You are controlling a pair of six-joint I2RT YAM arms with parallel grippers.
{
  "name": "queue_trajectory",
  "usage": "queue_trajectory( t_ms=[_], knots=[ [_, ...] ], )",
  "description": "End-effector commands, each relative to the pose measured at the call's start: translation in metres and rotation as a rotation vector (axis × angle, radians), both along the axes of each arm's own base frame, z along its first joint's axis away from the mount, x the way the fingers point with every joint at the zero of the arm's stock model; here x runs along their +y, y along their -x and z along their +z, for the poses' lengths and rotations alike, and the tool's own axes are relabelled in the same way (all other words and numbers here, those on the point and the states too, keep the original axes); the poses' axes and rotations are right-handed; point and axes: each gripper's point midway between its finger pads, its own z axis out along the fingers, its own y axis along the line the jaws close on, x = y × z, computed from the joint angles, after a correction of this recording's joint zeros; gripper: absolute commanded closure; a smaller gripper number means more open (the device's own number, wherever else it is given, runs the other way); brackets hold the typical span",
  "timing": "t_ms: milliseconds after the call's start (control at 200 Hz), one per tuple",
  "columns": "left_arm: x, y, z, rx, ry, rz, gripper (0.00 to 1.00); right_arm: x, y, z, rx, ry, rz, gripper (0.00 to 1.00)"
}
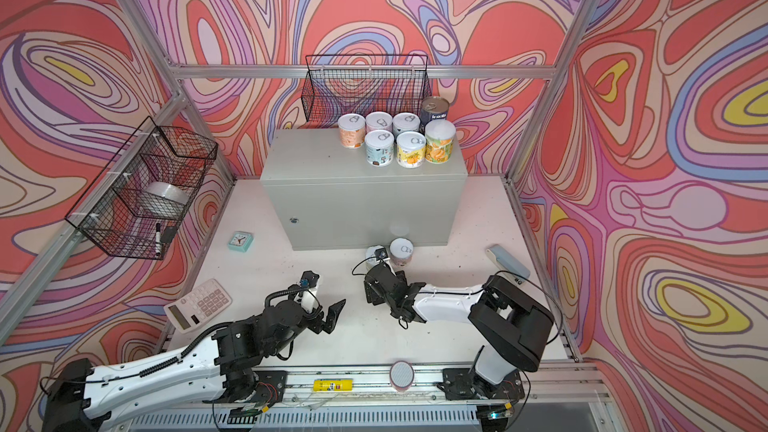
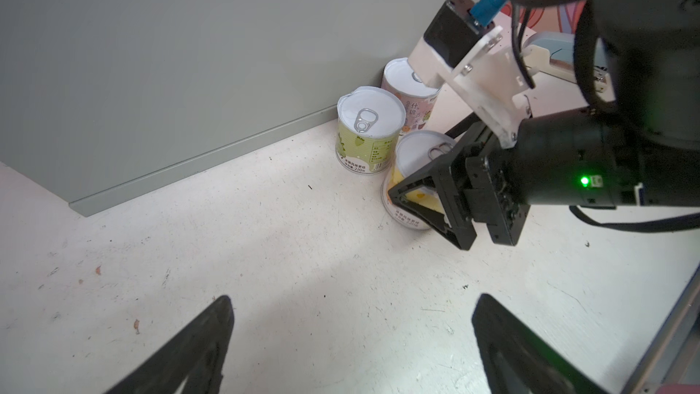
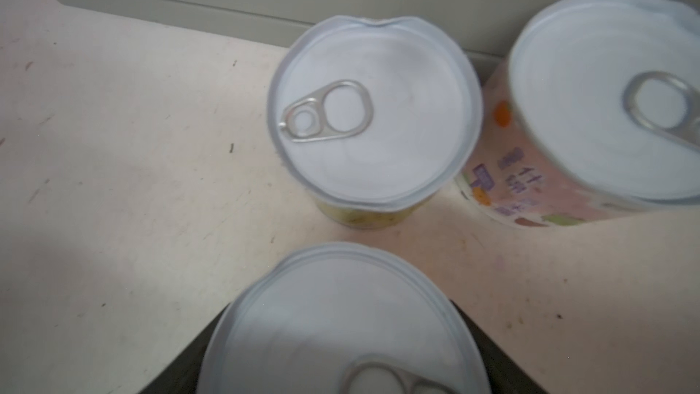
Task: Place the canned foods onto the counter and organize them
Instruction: 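Pull the yellow can away from the cabinet with the right gripper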
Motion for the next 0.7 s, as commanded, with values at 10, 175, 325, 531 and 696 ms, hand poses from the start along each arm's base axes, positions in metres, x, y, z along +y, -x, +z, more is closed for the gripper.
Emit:
queue_trajectory(
  t_ms=[10,175,325,531,696],
  knots=[
    [0.013,0.004,-0.013,0.02,-0.031,0.029,0.0,0.04,0.003,0.025,0.012,-0.115,0.04,0.18],
    [0.018,0.006,-0.017,0.03,-0.053,0.027,0.0,0.064,0.006,0.024,0.031,-0.13,0.055,0.18],
    [0.019,0.006,-0.02,0.03,-0.072,0.026,0.0,0.067,0.005,0.021,0.043,-0.1,0.049,0.18],
    [0.016,0.005,-0.028,0.03,-0.077,0.022,0.0,0.069,0.004,0.04,0.014,-0.122,0.067,0.13],
    [0.01,0.005,-0.03,0.026,-0.077,0.003,0.0,0.071,0.001,0.058,-0.007,-0.129,0.072,0.09]
  ],
)
